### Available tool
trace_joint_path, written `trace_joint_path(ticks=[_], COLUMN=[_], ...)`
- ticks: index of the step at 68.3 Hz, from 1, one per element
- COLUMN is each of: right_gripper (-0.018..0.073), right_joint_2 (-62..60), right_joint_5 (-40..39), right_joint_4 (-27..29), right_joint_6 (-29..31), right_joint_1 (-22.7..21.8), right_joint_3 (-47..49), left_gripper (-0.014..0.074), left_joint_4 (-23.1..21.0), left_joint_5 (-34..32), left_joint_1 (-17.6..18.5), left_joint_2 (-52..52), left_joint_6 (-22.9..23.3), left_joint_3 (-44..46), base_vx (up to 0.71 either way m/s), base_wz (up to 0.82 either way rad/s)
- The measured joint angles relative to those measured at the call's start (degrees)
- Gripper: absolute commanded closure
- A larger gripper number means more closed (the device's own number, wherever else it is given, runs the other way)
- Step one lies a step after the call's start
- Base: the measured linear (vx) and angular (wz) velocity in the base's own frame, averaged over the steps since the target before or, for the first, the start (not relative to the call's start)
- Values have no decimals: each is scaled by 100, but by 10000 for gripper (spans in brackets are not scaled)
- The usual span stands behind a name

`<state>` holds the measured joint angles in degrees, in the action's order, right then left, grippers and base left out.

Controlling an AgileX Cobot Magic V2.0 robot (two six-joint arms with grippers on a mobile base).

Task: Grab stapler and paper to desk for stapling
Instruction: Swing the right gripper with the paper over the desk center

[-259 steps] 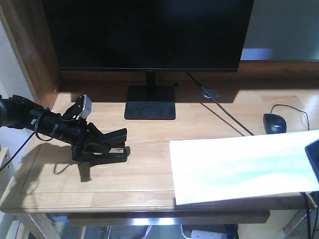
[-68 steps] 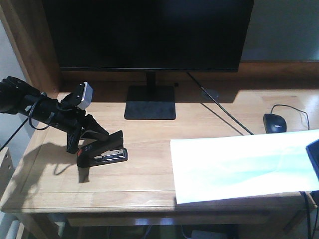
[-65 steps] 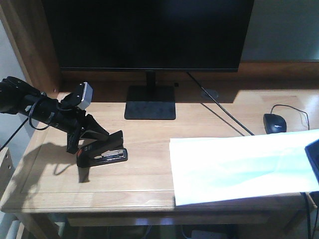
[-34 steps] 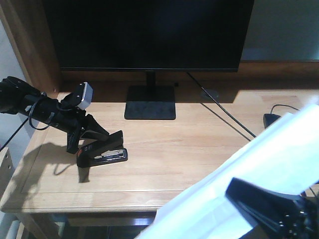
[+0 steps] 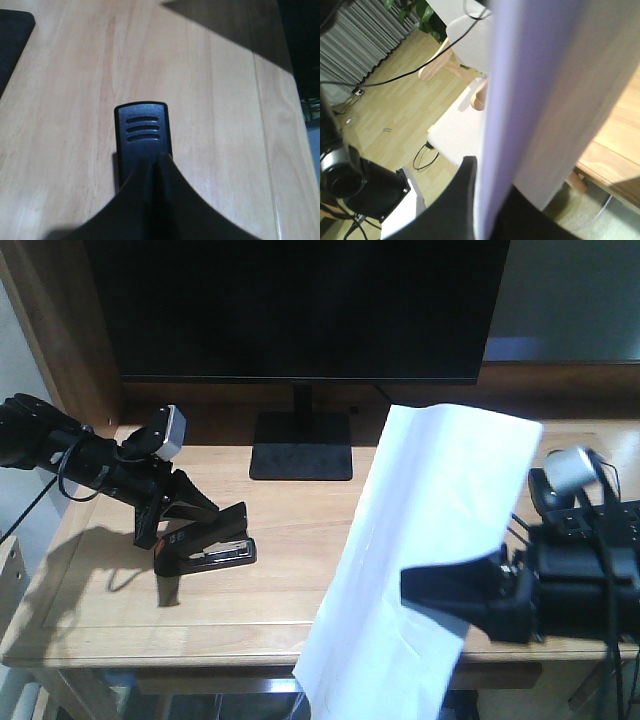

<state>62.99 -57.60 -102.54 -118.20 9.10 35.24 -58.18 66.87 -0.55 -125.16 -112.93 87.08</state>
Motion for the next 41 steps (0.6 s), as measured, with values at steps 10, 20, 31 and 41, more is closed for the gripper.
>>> trace_joint_path(ticks=[10,20,31,41], right_gripper=[561,561,561,561], right_joint_2=[1035,1924,2446,2642], right_joint_5=[7,-192,-306,284], right_joint_4=[0,0,0,0], right_joint_6=[-13,57,70,-96], right_joint_1=[191,633,975,1009], right_joint_3=[528,1042,1479,1553], left_gripper=[603,603,603,603], left_joint_4=[0,0,0,0], left_joint_5=[0,0,0,0], left_joint_1=[0,0,0,0], left_joint_2=[0,0,0,0], left_joint_6=[0,0,0,0], left_joint_3=[0,0,0,0], base_vx=[0,0,0,0], base_wz=[0,0,0,0])
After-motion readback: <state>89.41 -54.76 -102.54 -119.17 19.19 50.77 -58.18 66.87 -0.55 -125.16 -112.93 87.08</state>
